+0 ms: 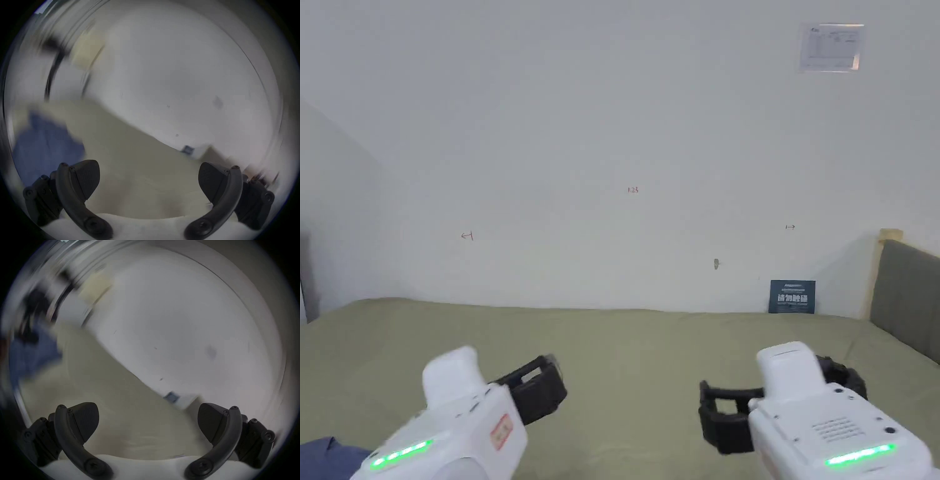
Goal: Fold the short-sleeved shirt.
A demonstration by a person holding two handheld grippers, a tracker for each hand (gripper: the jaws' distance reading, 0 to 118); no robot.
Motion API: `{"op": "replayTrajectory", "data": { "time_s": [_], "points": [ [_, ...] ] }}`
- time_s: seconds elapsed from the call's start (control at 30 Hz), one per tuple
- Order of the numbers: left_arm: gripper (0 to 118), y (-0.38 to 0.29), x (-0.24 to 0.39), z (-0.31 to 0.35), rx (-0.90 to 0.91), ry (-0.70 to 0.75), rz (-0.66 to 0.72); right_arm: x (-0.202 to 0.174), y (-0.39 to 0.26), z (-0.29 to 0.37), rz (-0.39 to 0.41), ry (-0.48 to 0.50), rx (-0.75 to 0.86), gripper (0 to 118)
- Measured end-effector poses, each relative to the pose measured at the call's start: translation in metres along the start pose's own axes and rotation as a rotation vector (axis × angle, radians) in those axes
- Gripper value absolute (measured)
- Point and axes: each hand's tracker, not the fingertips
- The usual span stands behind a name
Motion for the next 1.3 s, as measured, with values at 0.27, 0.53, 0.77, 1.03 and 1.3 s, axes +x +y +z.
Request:
{"op": "replayTrajectory", "data": {
  "time_s": [0.27, 0.53, 0.77, 1.03, 1.3],
  "points": [
    [118, 0.005, 0.021, 0.007, 0.077, 0.080, -0.251, 0.021, -0.011, 0.007, -0.188, -0.095, 0.054, 118],
    [118, 0.003, 0.020, 0.006, 0.060, 0.053, -0.270, 0.006, -0.004, 0.009, -0.051, -0.116, 0.056, 118],
    [118, 0.004, 0.021, 0.010, 0.065, 0.029, -0.277, 0.006, -0.001, 0.007, -0.071, -0.114, 0.055, 118],
    [118, 0.005, 0.022, 0.013, 0.071, 0.006, -0.279, 0.001, 0.000, 0.009, -0.047, -0.104, 0.056, 118],
    [118, 0.007, 0.026, 0.016, 0.084, -0.002, -0.284, 0.004, -0.001, 0.009, -0.044, -0.107, 0.037, 118]
  ]
}}
